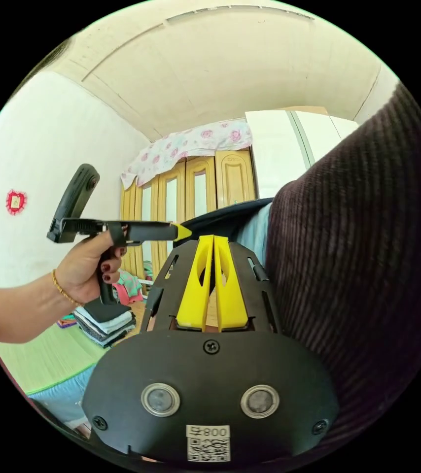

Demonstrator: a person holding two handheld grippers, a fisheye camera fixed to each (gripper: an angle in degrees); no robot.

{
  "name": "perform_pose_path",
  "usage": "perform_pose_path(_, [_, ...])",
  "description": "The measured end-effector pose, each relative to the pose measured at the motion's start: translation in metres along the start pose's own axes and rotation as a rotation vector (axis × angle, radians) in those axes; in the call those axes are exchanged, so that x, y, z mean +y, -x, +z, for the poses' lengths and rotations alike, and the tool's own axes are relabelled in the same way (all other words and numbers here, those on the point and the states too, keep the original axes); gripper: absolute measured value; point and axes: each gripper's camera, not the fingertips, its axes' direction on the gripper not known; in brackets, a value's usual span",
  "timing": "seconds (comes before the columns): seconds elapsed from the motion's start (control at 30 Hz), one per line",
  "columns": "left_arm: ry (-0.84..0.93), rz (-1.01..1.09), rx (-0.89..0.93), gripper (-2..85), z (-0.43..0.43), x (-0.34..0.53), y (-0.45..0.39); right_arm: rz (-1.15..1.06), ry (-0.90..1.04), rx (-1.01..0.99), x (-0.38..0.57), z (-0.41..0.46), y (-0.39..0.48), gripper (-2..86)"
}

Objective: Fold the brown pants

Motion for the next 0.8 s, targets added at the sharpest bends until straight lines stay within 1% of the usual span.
perform_pose_path(0.23, [0.054,-0.013,0.037,2.2,0.021,0.019,0.006,-0.046,0.033,-0.019,0.016,-0.024,-0.007,0.0])
perform_pose_path(0.33, [0.083,-0.029,0.09,2.6,0.028,0.03,0.007,-0.035,-0.02,-0.105,0.017,-0.041,-0.01,0.0])
perform_pose_path(0.4, [0.086,-0.013,0.116,2.9,0.029,0.036,0.004,-0.052,-0.06,-0.116,0.017,-0.052,-0.008,0.0])
perform_pose_path(0.47, [0.066,0.005,0.156,3.3,0.028,0.042,0.0,-0.083,-0.113,-0.127,0.019,-0.065,-0.004,0.0])
perform_pose_path(0.53, [0.044,0.022,0.261,4.9,0.027,0.049,-0.004,-0.094,-0.138,-0.151,0.02,-0.073,-0.004,0.0])
perform_pose_path(0.57, [0.046,0.023,0.288,5.6,0.028,0.051,-0.005,-0.096,-0.15,-0.169,0.022,-0.076,-0.005,0.0])
perform_pose_path(0.63, [0.072,0.037,0.401,8.3,0.036,0.058,-0.01,-0.105,-0.161,-0.186,0.026,-0.08,-0.007,0.0])
perform_pose_path(0.8, [0.103,0.081,0.471,11.2,0.047,0.067,-0.02,-0.12,-0.186,-0.212,0.037,-0.089,-0.021,0.0])
